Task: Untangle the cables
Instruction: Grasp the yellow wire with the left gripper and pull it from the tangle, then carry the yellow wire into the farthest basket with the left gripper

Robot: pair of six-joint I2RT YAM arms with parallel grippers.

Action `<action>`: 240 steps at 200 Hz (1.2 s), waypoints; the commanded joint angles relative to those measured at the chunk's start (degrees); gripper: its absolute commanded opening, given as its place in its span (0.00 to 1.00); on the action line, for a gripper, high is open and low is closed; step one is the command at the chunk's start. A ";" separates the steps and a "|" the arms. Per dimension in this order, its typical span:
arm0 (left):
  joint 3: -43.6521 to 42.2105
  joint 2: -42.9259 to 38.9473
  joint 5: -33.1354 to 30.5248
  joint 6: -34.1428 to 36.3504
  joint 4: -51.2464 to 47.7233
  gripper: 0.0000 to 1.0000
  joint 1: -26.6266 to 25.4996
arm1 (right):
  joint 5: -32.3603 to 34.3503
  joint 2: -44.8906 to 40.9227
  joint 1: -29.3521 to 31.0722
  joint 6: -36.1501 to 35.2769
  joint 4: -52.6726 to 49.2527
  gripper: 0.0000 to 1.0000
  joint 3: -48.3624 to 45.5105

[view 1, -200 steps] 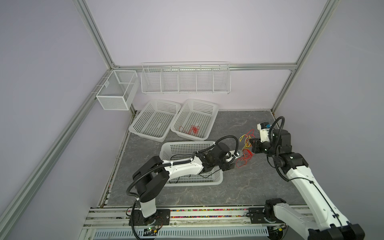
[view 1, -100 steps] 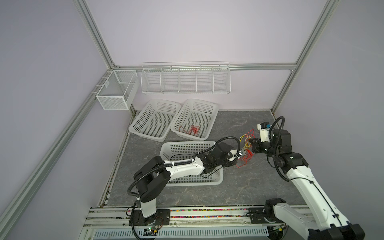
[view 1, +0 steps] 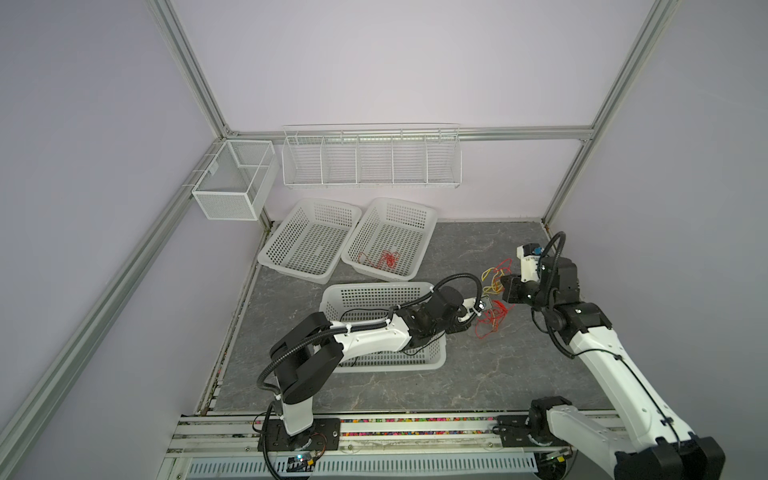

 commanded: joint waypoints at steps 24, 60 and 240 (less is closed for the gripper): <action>4.90 -2.50 -4.82 -3.72 3.19 0.00 -0.23 | 8.54 4.58 0.28 7.27 3.65 0.07 -3.32; 6.94 -5.44 -9.11 -4.84 2.64 0.00 -0.14 | 14.61 8.41 0.17 10.94 4.54 0.07 -4.62; -1.50 -26.22 -17.55 -9.06 2.92 0.00 7.66 | 19.98 22.65 -1.48 10.22 5.74 0.06 -3.22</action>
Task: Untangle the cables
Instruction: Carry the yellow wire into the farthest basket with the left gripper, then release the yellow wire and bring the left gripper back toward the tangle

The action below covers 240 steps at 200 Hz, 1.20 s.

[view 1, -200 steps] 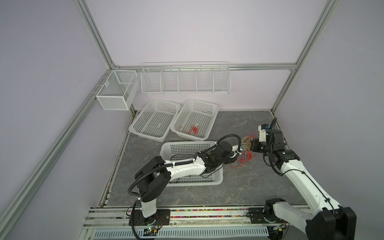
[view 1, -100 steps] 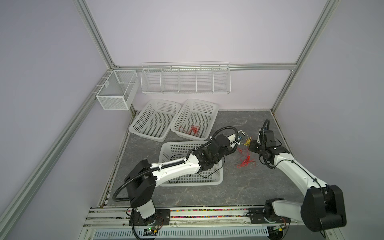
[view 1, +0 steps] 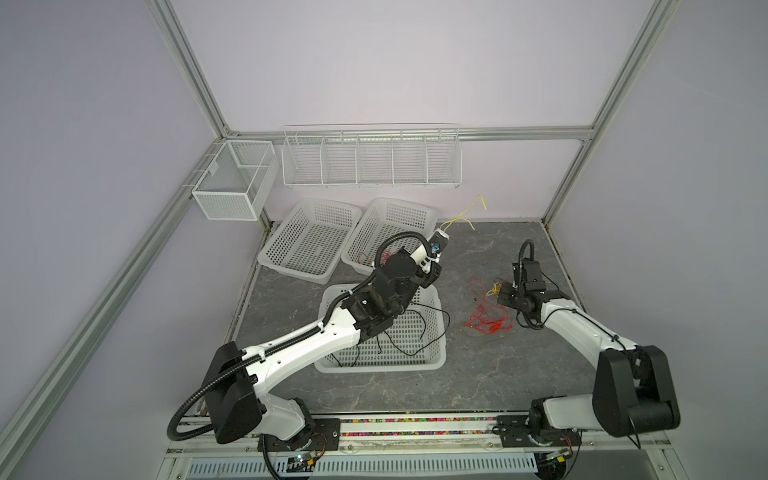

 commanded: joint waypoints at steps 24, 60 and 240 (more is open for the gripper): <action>-2.71 -4.80 -3.53 -1.34 1.28 0.00 1.73 | -0.22 2.27 -0.36 -0.57 0.21 0.07 0.48; -4.15 -7.74 -3.71 -8.03 -3.83 0.00 8.13 | -3.11 1.04 -0.36 -1.08 1.55 0.07 0.06; -0.12 10.75 1.30 -34.54 -22.28 0.00 45.21 | -12.51 -19.38 1.98 -3.77 -4.18 0.07 0.48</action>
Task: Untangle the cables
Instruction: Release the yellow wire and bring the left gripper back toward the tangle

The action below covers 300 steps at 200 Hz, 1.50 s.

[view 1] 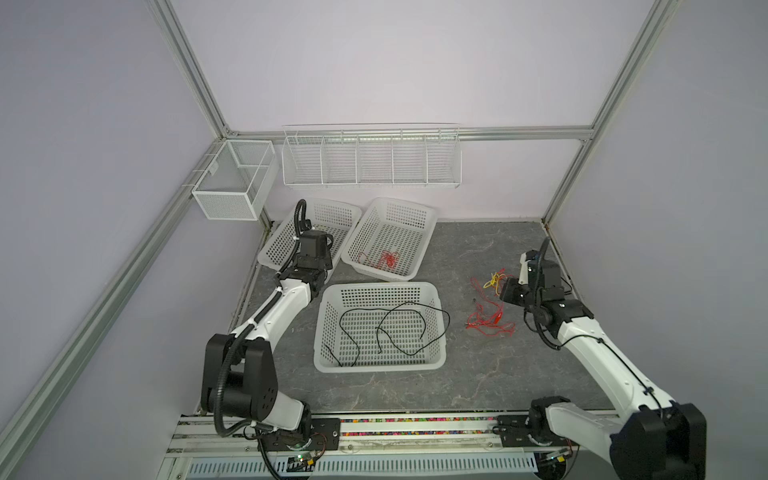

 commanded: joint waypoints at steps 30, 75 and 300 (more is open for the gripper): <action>7.38 7.47 0.78 -1.99 -1.07 0.14 0.69 | -6.34 -4.15 1.03 -3.16 -1.12 0.07 0.28; 8.00 7.21 1.08 -1.91 -1.03 0.59 0.69 | -8.43 -4.88 1.60 -4.00 -1.37 0.07 0.29; -0.10 -2.42 37.66 8.22 16.03 0.75 -34.68 | -15.06 -4.18 2.39 -3.17 5.04 0.07 -0.91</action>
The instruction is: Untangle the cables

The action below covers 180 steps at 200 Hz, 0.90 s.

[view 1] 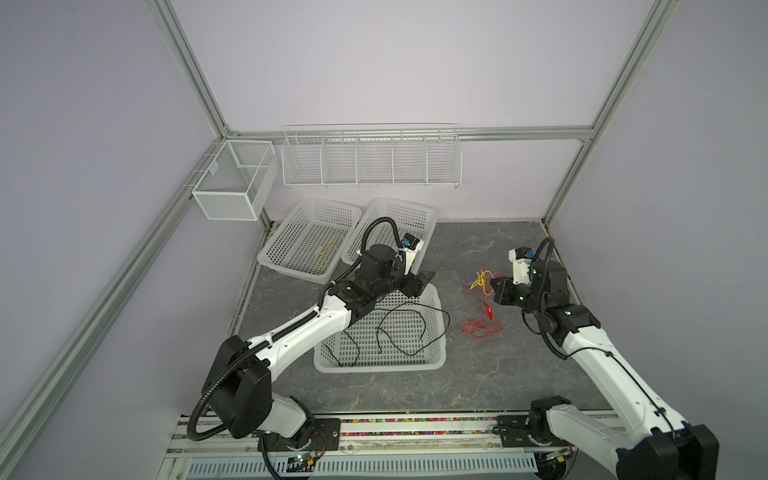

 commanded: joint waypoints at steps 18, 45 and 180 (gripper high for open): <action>0.47 3.83 1.93 -0.48 6.50 0.79 -4.38 | -1.62 -0.25 0.40 0.85 2.47 0.07 -0.71; 2.37 7.22 0.82 0.15 7.18 0.81 -7.17 | -2.40 0.02 0.40 0.96 2.54 0.07 -0.40; 7.18 14.22 1.46 0.14 9.11 0.67 -8.47 | -3.80 2.83 3.38 1.78 4.74 0.07 1.03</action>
